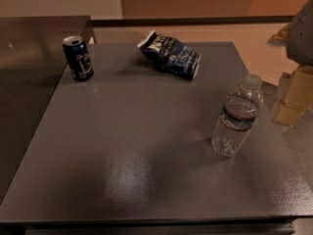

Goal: Knock water bottle over

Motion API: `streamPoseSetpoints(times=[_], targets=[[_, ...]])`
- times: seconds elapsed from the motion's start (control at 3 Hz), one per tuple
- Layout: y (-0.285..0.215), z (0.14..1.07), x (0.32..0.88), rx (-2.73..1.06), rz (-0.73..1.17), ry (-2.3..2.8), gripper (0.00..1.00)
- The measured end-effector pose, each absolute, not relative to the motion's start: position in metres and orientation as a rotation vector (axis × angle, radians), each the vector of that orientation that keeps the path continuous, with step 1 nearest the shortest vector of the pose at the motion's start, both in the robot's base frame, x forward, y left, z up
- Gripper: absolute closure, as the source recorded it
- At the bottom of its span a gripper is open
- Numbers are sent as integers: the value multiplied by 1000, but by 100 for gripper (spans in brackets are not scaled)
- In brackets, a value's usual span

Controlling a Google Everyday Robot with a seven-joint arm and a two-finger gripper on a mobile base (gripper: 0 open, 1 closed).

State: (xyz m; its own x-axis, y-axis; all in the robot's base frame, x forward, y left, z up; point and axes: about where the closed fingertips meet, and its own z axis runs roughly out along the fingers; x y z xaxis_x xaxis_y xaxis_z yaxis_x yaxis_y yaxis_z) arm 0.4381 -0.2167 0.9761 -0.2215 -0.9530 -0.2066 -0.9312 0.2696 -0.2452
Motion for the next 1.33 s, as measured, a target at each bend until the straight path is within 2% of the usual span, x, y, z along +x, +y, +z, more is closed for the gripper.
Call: streamPoseSetpoints(times=[0.67,1.33], targets=[[-215,977,436,-1720,-85,2217,0],[-200,954,420,-1737,140,2118,0]])
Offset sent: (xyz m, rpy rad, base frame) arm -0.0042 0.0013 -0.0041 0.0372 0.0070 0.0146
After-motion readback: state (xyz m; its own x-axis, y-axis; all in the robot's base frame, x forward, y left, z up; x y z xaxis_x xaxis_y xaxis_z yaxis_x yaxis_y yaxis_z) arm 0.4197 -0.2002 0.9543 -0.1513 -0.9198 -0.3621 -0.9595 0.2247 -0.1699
